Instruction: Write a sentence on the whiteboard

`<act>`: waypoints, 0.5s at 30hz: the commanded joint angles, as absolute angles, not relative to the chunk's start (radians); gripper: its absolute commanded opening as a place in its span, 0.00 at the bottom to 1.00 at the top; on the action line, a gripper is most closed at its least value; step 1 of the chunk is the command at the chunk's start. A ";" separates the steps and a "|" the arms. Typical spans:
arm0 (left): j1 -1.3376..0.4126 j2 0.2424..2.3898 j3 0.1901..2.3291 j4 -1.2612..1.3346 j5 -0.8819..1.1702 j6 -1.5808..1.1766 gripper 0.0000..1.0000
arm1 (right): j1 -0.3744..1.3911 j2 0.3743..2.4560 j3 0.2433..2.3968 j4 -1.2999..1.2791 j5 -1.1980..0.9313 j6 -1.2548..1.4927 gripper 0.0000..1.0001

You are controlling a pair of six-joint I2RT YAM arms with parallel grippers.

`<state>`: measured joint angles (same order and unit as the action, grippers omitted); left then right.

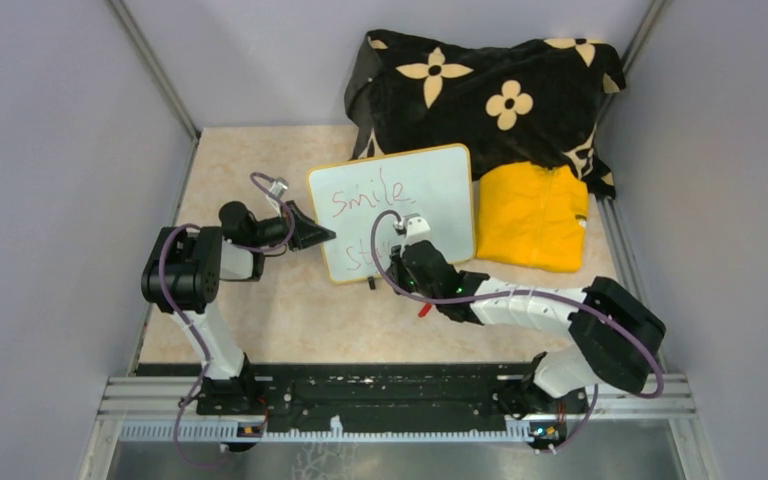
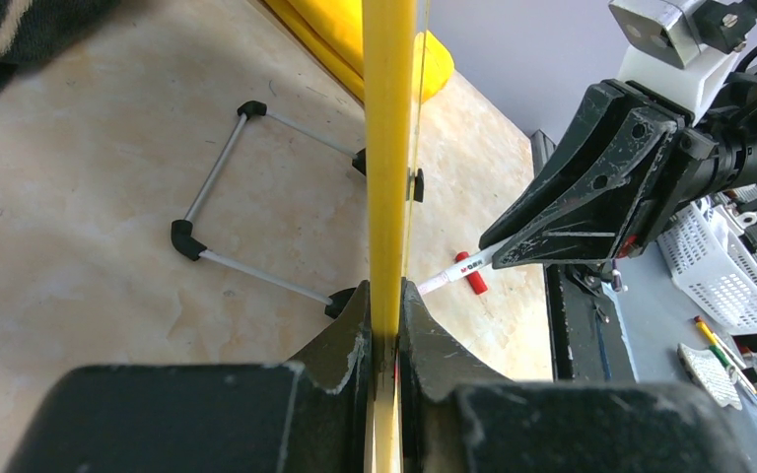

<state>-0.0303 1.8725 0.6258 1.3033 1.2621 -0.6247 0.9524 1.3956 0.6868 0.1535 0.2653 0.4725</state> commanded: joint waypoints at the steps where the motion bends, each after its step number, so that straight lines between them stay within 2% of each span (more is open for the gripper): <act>1: -0.050 1.890 0.625 1.221 1.230 -0.557 0.00 | 0.951 1.354 0.733 0.172 0.323 0.460 0.00; 8: -0.049 1.891 0.623 1.217 1.230 -0.551 0.00 | 0.941 1.142 0.687 0.068 0.426 0.407 0.00; 15: -0.049 1.894 0.623 1.208 1.229 -0.543 0.00 | 0.848 0.971 0.640 0.033 0.491 0.380 0.00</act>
<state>-0.0311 1.8706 0.6262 1.2930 1.2625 -0.6167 0.8955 1.0447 0.6724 0.0406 0.4129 0.4088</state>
